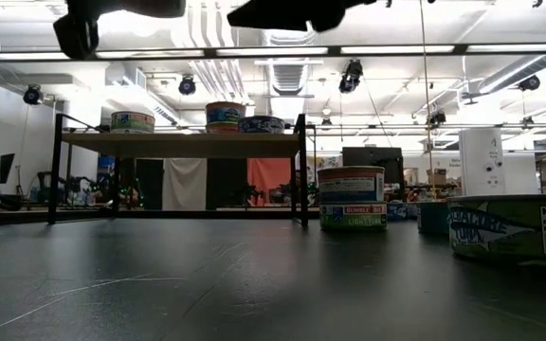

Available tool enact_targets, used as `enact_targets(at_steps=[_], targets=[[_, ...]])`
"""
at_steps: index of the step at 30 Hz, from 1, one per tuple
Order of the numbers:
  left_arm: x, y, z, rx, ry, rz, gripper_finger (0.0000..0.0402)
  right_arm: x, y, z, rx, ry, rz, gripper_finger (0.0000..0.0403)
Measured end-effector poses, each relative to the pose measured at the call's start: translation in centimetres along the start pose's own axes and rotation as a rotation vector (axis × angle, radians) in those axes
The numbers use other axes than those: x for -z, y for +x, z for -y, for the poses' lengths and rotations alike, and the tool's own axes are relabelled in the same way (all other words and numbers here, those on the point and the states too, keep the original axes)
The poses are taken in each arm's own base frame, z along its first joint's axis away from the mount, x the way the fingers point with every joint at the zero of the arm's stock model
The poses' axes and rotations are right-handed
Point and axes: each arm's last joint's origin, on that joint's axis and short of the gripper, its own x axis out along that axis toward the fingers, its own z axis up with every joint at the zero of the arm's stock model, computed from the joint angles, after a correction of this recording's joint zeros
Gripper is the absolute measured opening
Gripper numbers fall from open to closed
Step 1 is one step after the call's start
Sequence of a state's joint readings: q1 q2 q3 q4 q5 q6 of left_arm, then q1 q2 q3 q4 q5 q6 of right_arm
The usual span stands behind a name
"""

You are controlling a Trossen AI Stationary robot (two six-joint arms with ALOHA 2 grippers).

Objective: Stack canned seafood by type on shelf
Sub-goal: Put the red tuna can on the shelf

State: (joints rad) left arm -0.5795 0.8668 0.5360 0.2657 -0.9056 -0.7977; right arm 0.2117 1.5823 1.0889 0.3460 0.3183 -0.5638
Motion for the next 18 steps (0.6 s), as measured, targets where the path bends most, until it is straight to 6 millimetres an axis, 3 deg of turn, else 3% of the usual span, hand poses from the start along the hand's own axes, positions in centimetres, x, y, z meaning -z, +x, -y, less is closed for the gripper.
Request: enact_targets(at_steps=[4, 10, 18], targets=[[-1.0, -0.6, 0.1, 0.059, -0.198, -0.021, 0.0109, -0.9, -0.2, -0.4, 0.027, -0.253, 0.061, 0.0296], [-0.6, -0.4, 0.1, 0.048, -0.398, -0.037, 0.0109, -2.6, -0.4, -0.5, 0.149, -0.529, 0.187, 0.0285], [0.0, 0.0, 0.1, 0.03, -0.426, -0.048, 0.011, -1.9, 0.7, -1.3, 0.166, -0.744, 0.2, 0.0279]])
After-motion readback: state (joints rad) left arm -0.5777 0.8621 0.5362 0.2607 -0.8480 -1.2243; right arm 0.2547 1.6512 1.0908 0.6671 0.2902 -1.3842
